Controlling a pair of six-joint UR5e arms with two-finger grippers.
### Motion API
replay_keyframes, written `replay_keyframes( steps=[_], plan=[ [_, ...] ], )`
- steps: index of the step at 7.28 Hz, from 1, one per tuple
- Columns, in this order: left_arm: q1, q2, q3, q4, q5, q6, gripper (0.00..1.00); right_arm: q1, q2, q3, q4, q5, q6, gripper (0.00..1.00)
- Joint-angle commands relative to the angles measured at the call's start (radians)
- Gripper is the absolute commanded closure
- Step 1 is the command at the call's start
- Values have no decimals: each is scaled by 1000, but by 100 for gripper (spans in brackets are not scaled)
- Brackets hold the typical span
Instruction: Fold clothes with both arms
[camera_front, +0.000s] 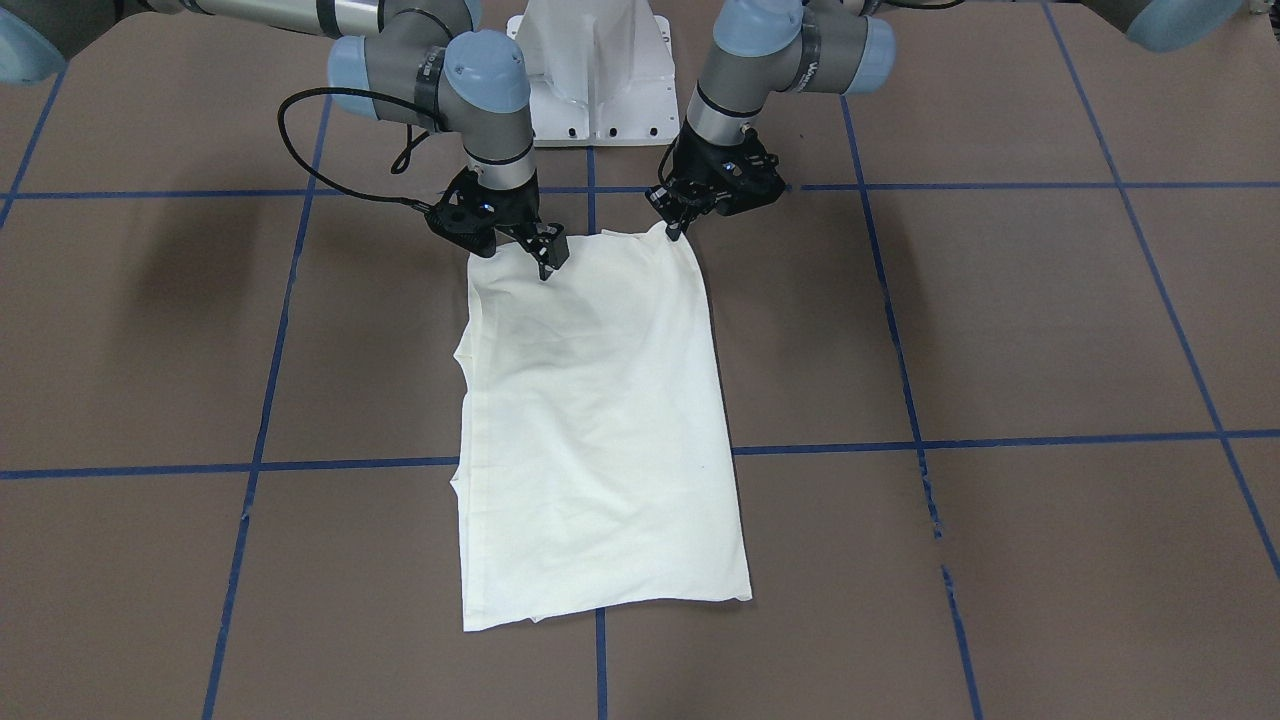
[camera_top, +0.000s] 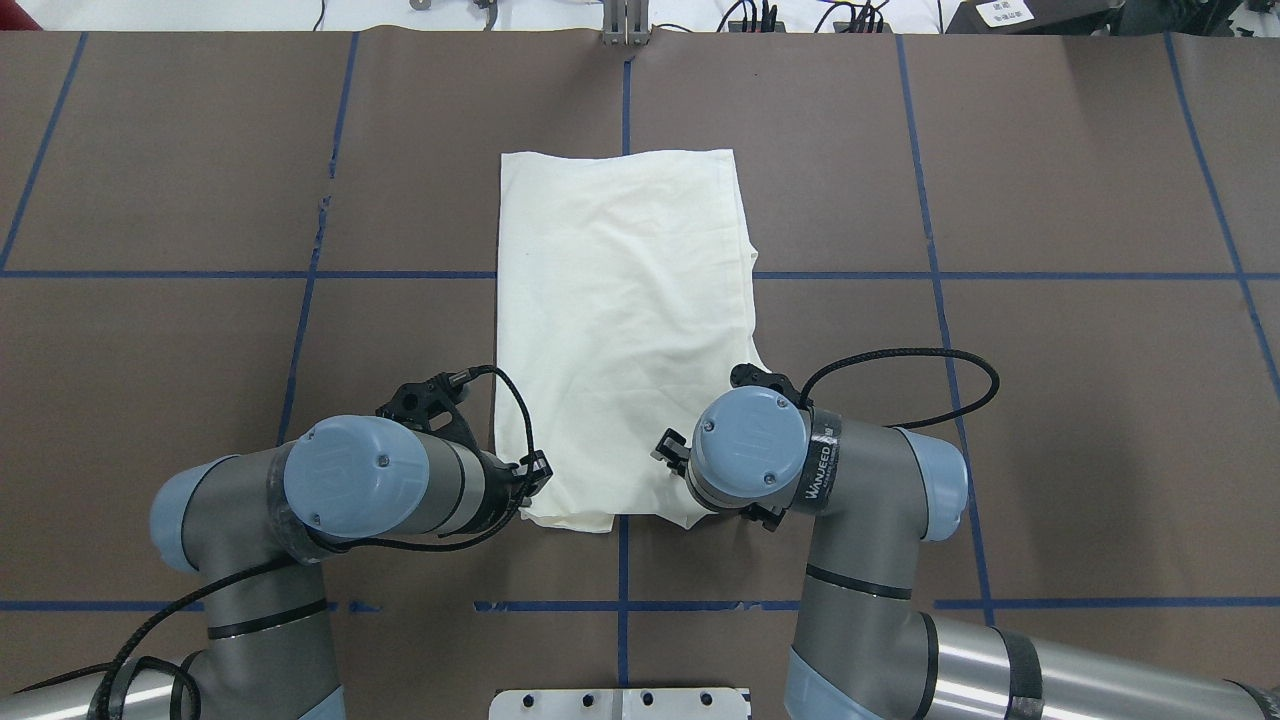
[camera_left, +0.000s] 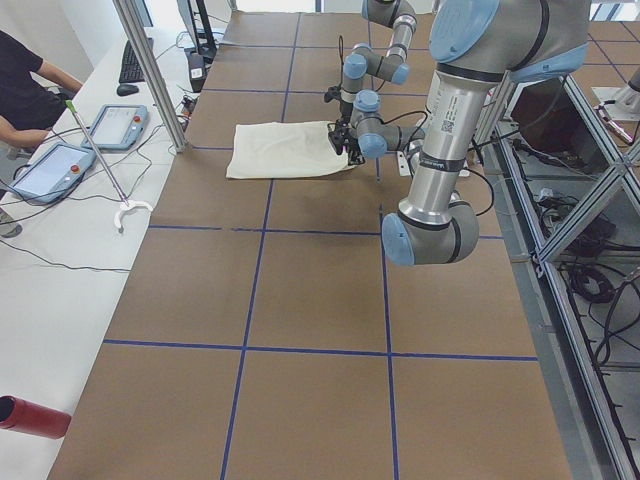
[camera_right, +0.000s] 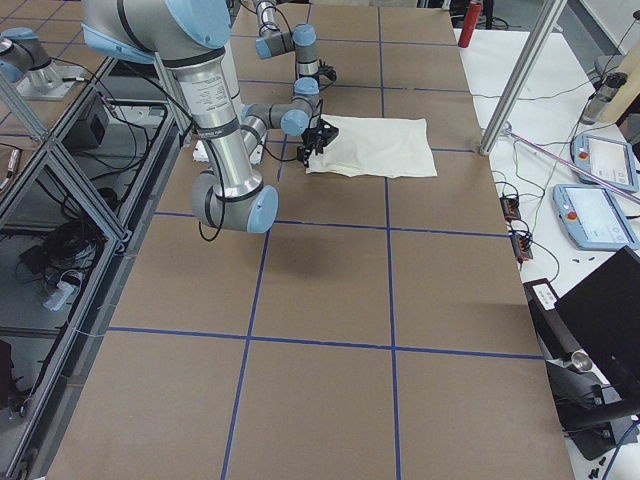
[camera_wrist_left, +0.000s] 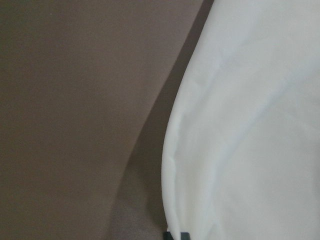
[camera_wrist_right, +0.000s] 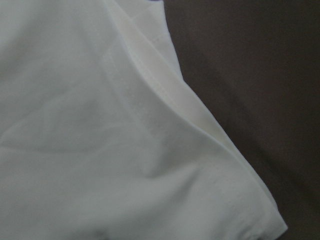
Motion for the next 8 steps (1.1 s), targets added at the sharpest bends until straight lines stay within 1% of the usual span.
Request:
replay_keyframes(
  steps=[1, 3, 4, 5, 6, 7, 8],
  plan=[
    [1, 1, 2, -1, 0, 0, 100, 0, -10, 4, -6, 0, 1, 0],
    [1, 1, 3, -1, 0, 0, 100, -1, -8, 1, -6, 2, 1, 0],
    [1, -1, 5, -1, 0, 0, 100, -1, -7, 2, -6, 2, 7, 25],
    [1, -1, 5, -1, 0, 0, 100, -1, -5, 2, -6, 2, 6, 60],
    [1, -1, 5, -3, 0, 0, 100, -1, -5, 4, -6, 3, 6, 84],
    [1, -1, 6, -3, 0, 2, 100, -1, -2, 4, -6, 5, 6, 100],
    [1, 1, 6, -3, 0, 2, 100, 0, 4, 5, -6, 6, 6, 100]
  ],
)
